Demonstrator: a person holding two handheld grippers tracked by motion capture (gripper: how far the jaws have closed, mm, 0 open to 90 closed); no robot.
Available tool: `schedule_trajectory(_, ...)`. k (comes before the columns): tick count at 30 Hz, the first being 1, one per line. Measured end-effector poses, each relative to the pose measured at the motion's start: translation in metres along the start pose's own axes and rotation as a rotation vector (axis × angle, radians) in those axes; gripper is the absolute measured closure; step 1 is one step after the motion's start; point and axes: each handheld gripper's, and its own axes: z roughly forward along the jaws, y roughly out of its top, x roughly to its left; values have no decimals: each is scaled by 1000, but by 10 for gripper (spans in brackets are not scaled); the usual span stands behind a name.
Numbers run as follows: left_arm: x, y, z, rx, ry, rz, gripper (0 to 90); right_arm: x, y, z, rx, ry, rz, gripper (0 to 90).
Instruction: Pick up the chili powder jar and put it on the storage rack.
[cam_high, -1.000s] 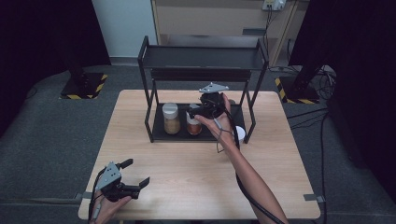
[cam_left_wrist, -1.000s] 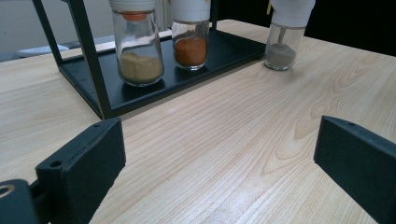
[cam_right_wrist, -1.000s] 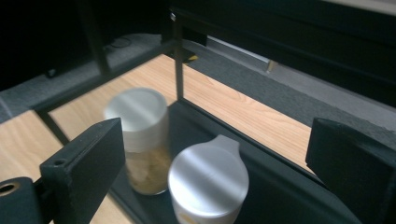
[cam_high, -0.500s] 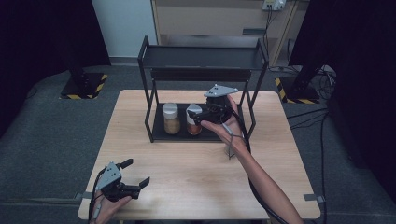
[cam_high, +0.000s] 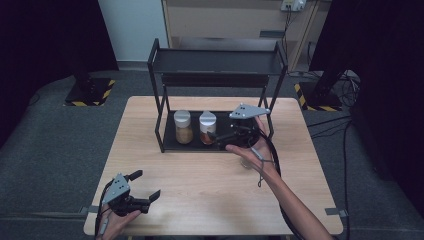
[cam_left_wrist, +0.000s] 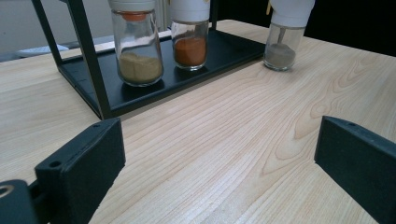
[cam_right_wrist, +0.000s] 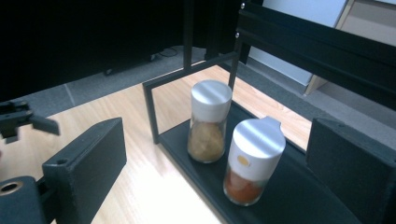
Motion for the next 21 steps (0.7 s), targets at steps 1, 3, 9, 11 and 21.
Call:
schedule_trajectory(1, 0, 0, 0, 0, -1, 0, 7, -1, -3, -3, -5, 5, 8, 57)
schedule_trajectory(3, 0, 0, 0, 1, 0, 1, 7, -3, -9, -9, -9, 16, 21, 56)
schedule_trajectory(9, 0, 0, 0, 4, 0, 1, 7, -5, -27, -27, -17, 15, 31, 57)
schedule_trajectory(11, 0, 0, 0, 3, 1, 1, 6, -4, -35, -34, -22, 12, 27, 58)
schedule_trajectory(21, -1, 1, 1, 8, -1, 6, 6, 8, -68, -67, -52, -20, 25, 59)
